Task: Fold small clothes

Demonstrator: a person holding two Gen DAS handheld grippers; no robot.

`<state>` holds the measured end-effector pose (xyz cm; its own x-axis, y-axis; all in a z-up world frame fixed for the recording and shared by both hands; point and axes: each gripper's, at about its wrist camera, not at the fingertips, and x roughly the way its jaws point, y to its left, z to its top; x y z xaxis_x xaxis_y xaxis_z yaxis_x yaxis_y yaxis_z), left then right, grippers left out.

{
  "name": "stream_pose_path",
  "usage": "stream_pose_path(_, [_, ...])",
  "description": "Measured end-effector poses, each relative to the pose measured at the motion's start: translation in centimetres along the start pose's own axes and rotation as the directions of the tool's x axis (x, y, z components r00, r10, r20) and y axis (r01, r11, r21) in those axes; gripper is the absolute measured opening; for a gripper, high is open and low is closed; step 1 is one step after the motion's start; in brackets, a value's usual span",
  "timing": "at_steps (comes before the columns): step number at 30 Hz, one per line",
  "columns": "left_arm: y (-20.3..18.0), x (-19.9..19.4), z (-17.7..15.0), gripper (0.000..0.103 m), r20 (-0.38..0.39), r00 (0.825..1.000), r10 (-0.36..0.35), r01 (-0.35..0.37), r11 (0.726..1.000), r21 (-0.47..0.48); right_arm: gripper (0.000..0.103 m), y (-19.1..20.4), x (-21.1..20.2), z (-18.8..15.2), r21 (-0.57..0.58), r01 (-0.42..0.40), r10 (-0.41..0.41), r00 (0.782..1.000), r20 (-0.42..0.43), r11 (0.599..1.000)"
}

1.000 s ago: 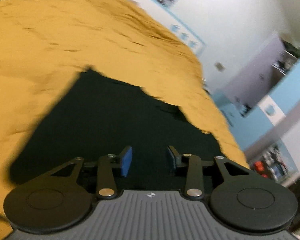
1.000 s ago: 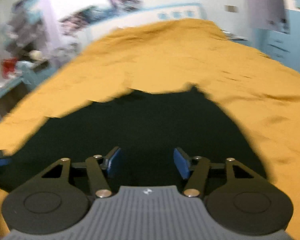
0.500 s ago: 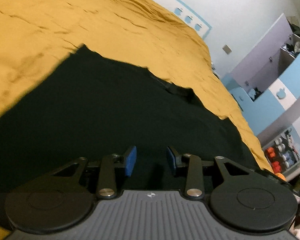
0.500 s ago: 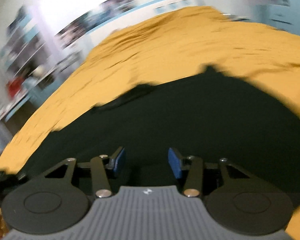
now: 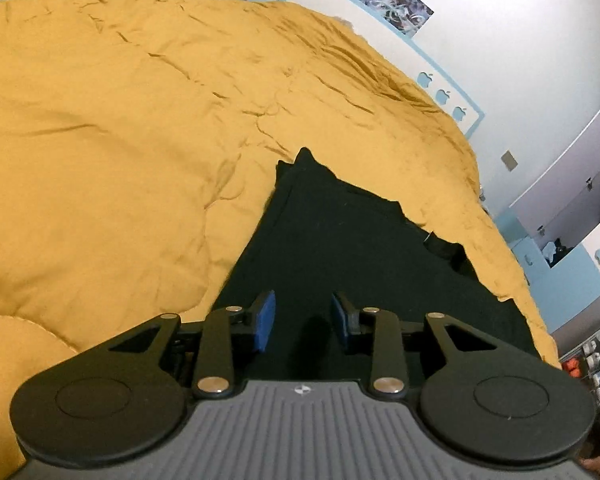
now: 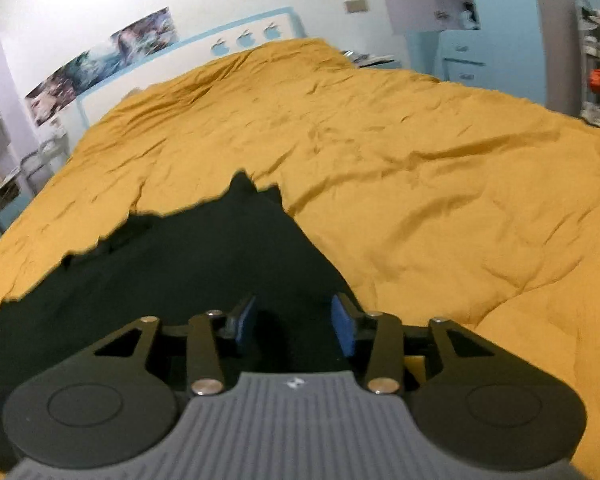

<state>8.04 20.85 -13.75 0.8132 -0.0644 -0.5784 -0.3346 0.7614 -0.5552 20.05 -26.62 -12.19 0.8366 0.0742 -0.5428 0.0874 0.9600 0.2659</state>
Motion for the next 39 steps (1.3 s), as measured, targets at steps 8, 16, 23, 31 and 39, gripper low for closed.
stream_pose_path(8, [-3.6,-0.7,0.4,0.051,0.012,1.000,-0.021,0.020,0.996,0.089,0.058,13.5,3.7,3.3,-0.095,-0.331,0.327,0.943,-0.057,0.939])
stream_pose_path(16, [-4.0,1.2,-1.2,0.063,-0.079,0.995,-0.062,0.073,0.987,0.147,0.058,25.2,15.0,2.8,-0.106,-0.378,0.354,0.915,-0.192,0.920])
stream_pose_path(23, [-4.0,1.1,-2.6,0.065,-0.060,0.995,-0.076,0.088,0.971,0.224,0.059,26.9,23.2,1.7,-0.137,-0.265,0.213,0.926,-0.312,0.954])
stream_pose_path(31, [-4.0,1.2,-2.3,0.070,-0.073,0.994,-0.085,0.098,0.975,0.200,0.060,25.9,21.6,-0.1,-0.184,-0.227,0.161,0.935,-0.316,0.956])
stream_pose_path(39, [-3.9,1.4,-1.9,0.071,-0.098,0.992,-0.083,0.101,0.977,0.188,0.064,23.8,13.6,-1.8,-0.171,-0.285,0.210,0.910,-0.356,0.943])
